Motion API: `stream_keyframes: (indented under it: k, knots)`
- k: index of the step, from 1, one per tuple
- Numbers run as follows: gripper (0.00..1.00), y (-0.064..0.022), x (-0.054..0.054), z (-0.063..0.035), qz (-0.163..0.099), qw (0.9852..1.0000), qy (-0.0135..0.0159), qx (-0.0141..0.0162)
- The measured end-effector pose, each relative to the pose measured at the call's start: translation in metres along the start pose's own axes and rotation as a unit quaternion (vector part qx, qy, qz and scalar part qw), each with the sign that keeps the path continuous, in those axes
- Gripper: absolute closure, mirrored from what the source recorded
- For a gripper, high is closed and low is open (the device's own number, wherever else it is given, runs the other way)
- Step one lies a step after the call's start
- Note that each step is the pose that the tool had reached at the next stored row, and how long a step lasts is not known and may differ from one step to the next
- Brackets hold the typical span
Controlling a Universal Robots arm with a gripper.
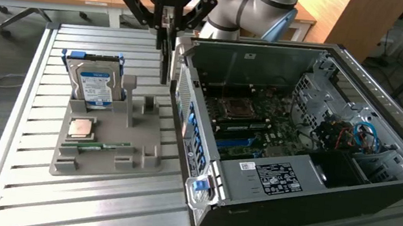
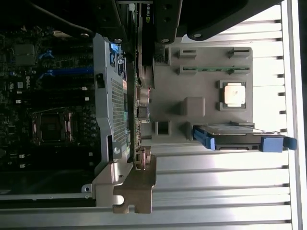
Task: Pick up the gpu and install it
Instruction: 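Pick up the gpu and move the gpu toward the slot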
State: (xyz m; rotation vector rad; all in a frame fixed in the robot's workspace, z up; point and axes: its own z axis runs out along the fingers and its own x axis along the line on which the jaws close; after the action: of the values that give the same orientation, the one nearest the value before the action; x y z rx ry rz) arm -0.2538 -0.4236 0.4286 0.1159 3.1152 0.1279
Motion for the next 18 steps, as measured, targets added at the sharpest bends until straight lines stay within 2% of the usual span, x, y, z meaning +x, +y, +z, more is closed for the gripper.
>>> stream_keyframes:
  k: [18]
  knots:
    - [0.74, 0.0032, -0.044, 0.0010, 0.001, 1.0000, 0.0078, -0.0004]
